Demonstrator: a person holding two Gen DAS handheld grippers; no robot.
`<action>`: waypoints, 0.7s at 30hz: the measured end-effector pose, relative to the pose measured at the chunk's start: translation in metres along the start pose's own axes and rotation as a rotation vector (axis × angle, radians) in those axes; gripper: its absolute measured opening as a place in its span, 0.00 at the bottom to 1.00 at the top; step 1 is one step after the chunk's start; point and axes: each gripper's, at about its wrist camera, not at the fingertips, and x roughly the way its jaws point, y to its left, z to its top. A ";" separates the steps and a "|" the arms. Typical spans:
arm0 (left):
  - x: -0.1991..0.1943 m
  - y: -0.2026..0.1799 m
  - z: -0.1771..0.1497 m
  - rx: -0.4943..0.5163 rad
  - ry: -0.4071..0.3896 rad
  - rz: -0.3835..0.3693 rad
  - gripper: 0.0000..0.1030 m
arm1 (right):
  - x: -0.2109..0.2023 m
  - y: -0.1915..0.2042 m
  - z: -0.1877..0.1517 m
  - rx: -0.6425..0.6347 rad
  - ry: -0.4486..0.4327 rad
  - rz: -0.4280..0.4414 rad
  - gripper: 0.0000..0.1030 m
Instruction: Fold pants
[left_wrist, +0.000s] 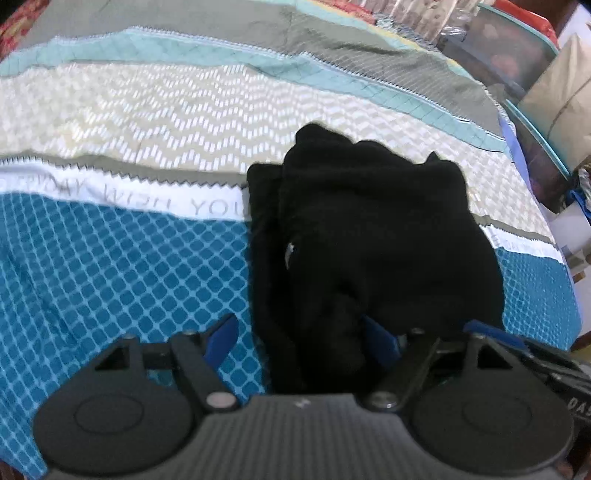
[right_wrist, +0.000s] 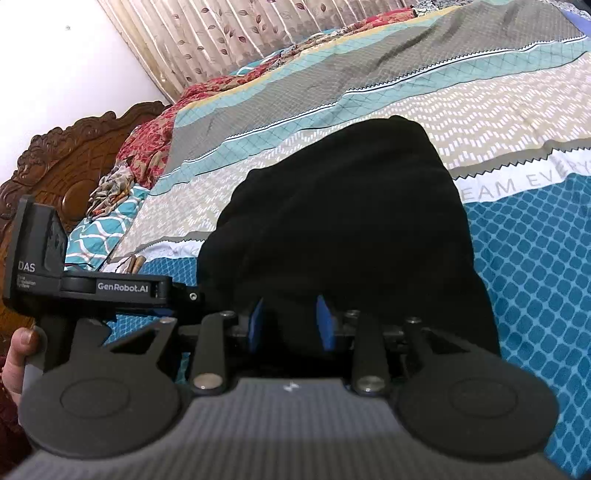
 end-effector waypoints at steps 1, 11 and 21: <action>-0.005 -0.001 0.001 0.010 -0.009 -0.001 0.77 | -0.003 -0.001 0.001 0.000 -0.001 0.009 0.34; -0.014 0.005 0.020 0.006 -0.039 0.024 1.00 | -0.047 -0.041 0.024 0.106 -0.170 -0.002 0.75; -0.005 -0.004 0.019 0.049 -0.013 0.091 1.00 | -0.029 -0.067 0.011 0.238 -0.072 -0.063 0.78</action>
